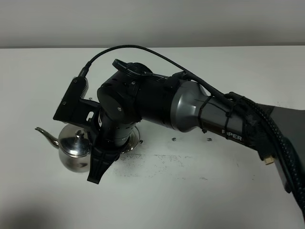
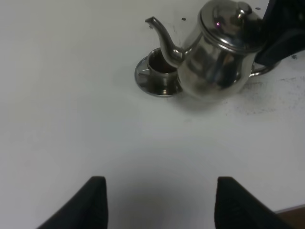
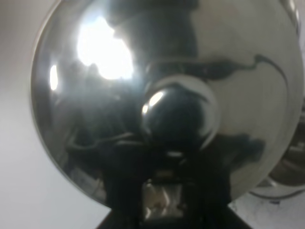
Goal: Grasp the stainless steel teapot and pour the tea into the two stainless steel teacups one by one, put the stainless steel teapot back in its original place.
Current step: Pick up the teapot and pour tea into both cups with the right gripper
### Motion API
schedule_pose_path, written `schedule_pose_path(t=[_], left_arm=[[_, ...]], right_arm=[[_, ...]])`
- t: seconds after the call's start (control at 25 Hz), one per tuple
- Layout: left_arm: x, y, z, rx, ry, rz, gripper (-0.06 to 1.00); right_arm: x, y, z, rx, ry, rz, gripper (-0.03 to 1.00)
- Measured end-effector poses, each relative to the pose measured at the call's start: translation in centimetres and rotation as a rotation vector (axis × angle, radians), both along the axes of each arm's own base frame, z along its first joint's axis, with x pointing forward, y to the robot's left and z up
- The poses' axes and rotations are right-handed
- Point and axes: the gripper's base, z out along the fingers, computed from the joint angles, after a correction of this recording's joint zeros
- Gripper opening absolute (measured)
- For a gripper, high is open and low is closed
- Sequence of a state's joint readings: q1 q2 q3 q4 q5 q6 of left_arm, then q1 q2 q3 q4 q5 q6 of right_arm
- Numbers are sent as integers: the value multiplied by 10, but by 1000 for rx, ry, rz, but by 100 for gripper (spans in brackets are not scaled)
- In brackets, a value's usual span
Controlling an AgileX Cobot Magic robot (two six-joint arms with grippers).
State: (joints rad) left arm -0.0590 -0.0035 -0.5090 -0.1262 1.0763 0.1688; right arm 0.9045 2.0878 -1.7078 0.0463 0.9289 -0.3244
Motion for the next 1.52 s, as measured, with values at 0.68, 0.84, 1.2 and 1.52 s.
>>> schedule_pose_path(t=[0.68, 0.84, 1.2, 1.52], left_arm=[[0, 0, 0, 1, 0, -1, 48], [0, 0, 0, 1, 0, -1, 48], [0, 0, 0, 1, 0, -1, 48], [0, 0, 0, 1, 0, -1, 48]], right_arm=[[6, 2, -51, -92, 30, -68, 17], [4, 0, -57, -100, 36, -68, 17], [2, -14, -23, -132, 21, -21, 17], [56, -76, 15, -238, -29, 20, 17]])
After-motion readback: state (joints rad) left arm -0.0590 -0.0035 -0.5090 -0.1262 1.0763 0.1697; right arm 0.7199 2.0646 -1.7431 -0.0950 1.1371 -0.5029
